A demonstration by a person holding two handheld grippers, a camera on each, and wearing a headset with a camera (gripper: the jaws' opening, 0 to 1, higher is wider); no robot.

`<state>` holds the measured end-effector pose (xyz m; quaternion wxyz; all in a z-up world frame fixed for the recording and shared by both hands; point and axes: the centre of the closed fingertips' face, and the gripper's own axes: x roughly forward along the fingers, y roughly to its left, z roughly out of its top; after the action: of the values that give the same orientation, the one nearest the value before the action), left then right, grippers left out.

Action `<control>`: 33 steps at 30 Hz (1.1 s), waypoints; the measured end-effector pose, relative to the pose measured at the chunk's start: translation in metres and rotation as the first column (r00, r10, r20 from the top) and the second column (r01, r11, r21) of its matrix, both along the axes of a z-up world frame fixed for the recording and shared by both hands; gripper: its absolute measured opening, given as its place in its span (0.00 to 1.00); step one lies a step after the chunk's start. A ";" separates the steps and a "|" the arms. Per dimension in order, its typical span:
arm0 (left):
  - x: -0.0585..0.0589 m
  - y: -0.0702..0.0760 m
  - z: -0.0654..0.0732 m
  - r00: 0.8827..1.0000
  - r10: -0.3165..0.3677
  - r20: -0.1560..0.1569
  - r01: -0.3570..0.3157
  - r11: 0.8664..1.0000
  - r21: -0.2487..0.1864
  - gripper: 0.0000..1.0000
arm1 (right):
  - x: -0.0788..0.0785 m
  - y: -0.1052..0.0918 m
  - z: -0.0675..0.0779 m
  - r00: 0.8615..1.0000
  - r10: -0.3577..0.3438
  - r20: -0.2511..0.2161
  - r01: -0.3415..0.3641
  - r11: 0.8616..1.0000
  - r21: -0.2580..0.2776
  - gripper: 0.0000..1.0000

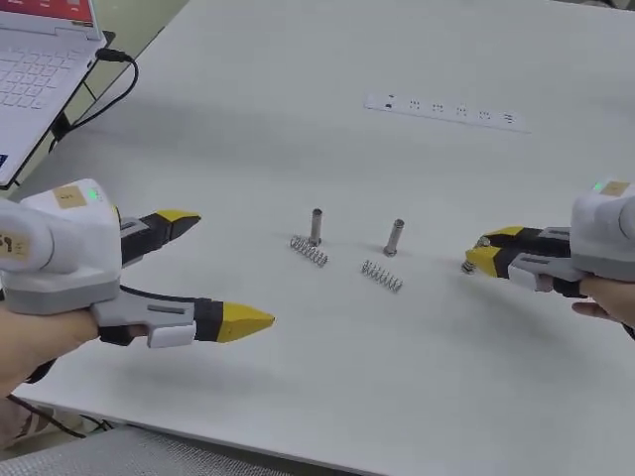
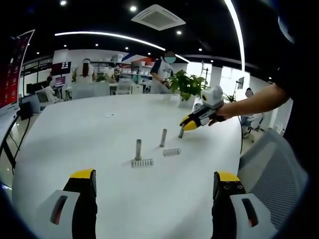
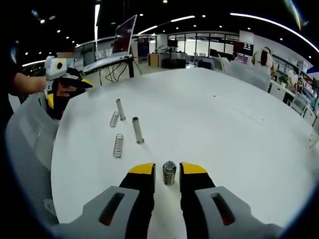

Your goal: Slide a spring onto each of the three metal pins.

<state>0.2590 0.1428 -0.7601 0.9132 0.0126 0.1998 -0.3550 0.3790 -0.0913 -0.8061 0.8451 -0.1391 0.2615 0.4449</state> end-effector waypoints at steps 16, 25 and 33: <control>0.000 -0.002 0.003 1.000 -0.010 0.004 0.010 1.000 0.004 0.95 | 0.003 0.005 0.034 0.998 -0.013 0.056 0.009 0.997 0.071 0.20; 0.003 -0.006 0.007 1.000 -0.018 0.009 0.018 1.000 0.002 0.95 | 0.003 0.012 0.051 0.996 0.007 0.087 -0.015 0.995 0.094 0.20; 0.004 -0.008 0.007 1.000 -0.022 0.007 0.022 1.000 0.003 0.95 | 0.000 0.027 0.068 0.992 0.036 0.117 -0.050 0.991 0.123 0.20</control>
<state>0.2635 0.1346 -0.7534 0.9099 0.0176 0.1969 -0.3648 0.3791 -0.0643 -0.7380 0.8561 -0.1166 0.1810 0.4699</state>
